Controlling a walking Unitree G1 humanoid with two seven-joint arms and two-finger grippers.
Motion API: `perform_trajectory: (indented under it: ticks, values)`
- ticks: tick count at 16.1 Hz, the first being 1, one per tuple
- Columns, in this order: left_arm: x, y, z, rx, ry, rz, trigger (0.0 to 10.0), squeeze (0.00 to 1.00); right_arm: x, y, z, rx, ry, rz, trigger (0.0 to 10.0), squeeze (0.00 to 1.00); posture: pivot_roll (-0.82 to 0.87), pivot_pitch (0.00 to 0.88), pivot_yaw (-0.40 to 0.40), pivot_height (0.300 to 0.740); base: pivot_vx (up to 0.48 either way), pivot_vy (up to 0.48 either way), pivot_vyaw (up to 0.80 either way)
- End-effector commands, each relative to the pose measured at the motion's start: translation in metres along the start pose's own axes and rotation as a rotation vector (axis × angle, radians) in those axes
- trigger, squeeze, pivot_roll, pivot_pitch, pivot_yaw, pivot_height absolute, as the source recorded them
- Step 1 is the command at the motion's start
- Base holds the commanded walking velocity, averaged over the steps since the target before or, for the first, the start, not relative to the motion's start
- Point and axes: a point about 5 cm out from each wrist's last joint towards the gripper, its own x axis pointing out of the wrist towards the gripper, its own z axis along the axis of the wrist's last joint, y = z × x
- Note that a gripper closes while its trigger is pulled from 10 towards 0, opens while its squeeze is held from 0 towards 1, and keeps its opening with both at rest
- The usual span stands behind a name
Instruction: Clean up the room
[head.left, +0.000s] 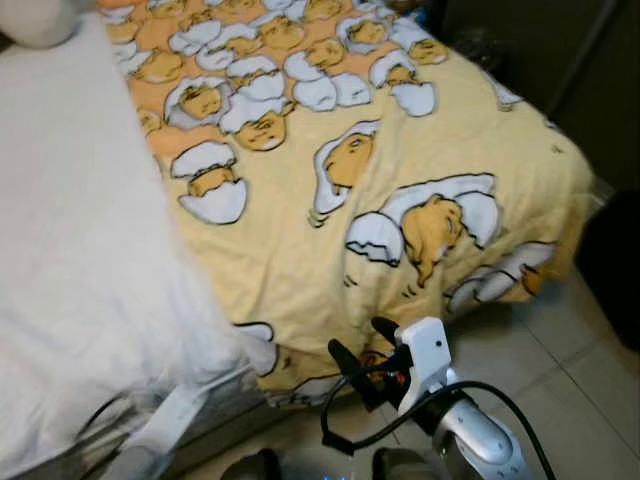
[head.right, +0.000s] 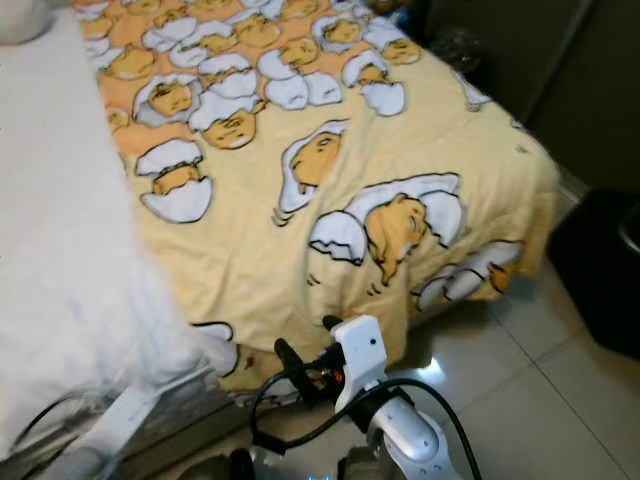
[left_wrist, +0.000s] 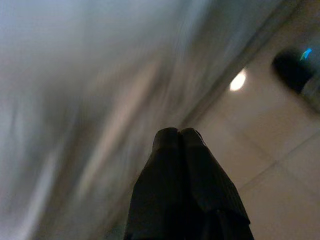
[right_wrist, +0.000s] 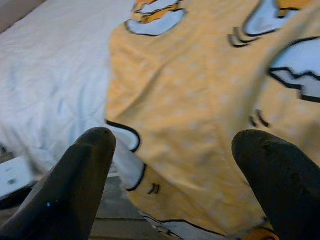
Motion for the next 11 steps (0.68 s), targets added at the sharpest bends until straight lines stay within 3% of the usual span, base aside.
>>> perform_trajectory:
  ticks: [1, 3, 5, 7, 8, 10, 11]
  values:
    - [0.001, 0.006, 0.011, -0.021, -0.055, 0.036, 10.0, 0.0, 0.004, 0.0, 0.0, 0.004, -0.005, 0.008, 10.0, 0.0, -0.17, 0.116, 0.091, 0.74, 0.0, 0.0, 0.0]
    - [-0.004, 0.015, 0.052, -0.162, -0.309, 0.073, 10.0, 0.0, 0.013, -0.004, 0.007, -0.009, -0.044, 0.004, 10.0, 0.0, -0.16, 0.043, 0.092, 0.74, 0.0, 0.0, 0.0]
    - [-0.01, 0.022, 0.084, -0.25, -0.48, 0.097, 10.0, 0.0, 0.023, -0.01, 0.012, -0.018, -0.07, -0.007, 10.0, 0.0, -0.14, 0.0, 0.093, 0.74, 0.0, 0.0, 0.0]
    - [-0.028, 0.04, 0.138, -0.414, -0.695, 0.17, 10.0, 0.0, 0.04, -0.022, 0.025, -0.029, -0.129, -0.041, 10.0, 0.0, -0.12, 0.0, 0.092, 0.74, 0.0, 0.0, 0.0]
    - [-0.038, 0.048, 0.162, -0.527, -0.773, 0.195, 10.0, 1.0, 0.051, -0.029, 0.033, -0.03, -0.159, -0.065, 10.0, 0.0, -0.11, 0.0, 0.091, 0.74, 0.0, 0.0, 0.0]
    - [-0.046, 0.054, 0.182, -0.619, -0.808, 0.223, 10.0, 1.0, 0.063, -0.041, 0.04, -0.028, -0.187, -0.118, 10.0, 0.0, -0.09, 0.0, 0.084, 0.74, 0.0, 0.0, 0.0]
    - [-0.048, 0.055, 0.186, -0.627, -0.813, 0.234, 10.0, 1.0, 0.065, -0.043, 0.042, -0.027, -0.195, -0.129, 10.0, 0.0, -0.09, 0.0, 0.084, 0.74, 0.0, 0.0, 0.0]
